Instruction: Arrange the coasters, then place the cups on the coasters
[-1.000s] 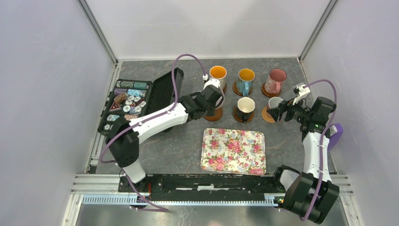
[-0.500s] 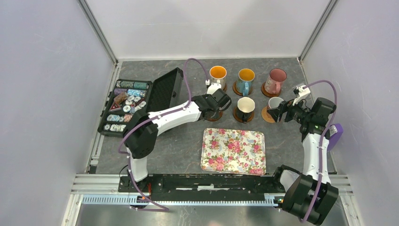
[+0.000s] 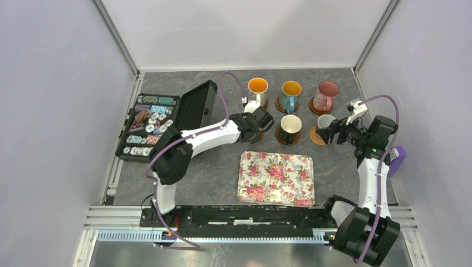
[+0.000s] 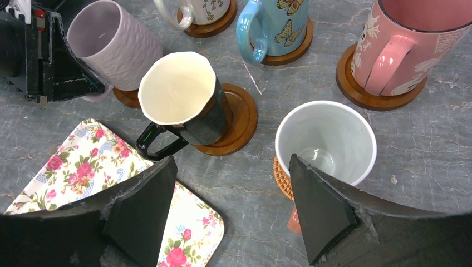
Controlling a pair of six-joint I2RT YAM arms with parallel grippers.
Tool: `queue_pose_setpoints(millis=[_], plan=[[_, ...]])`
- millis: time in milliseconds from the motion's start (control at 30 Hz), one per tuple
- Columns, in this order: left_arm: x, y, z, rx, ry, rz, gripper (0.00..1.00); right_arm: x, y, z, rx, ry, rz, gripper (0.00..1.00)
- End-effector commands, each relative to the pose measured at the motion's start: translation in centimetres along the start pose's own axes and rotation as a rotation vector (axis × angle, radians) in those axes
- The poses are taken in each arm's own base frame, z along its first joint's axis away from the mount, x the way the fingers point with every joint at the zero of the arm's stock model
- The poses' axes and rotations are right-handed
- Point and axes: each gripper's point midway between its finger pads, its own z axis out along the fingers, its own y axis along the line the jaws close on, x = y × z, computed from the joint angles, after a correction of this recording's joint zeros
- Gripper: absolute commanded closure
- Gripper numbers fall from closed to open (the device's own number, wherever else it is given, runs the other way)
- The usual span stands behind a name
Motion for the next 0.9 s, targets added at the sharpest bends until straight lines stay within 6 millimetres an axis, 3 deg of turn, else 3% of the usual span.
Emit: queue_pose_setpoints(millis=[0,333,867], plan=[[-3.3,-1.3,-0.3,0.027,-0.098,-0.110,0.96,-0.5,-0.4,-0.1,0.022,-0.018,-0.018,0.19],[-2.3,-1.1,0.5,0.016,-0.075,-0.104,0.87,-0.3,-0.4,0.0,0.019,-0.012,-0.010,0.19],[-0.3,-0.7,0.4,0.036,-0.016,-0.090,0.54,0.3,-0.4,0.1,0.018,-0.007,0.000,0.17]])
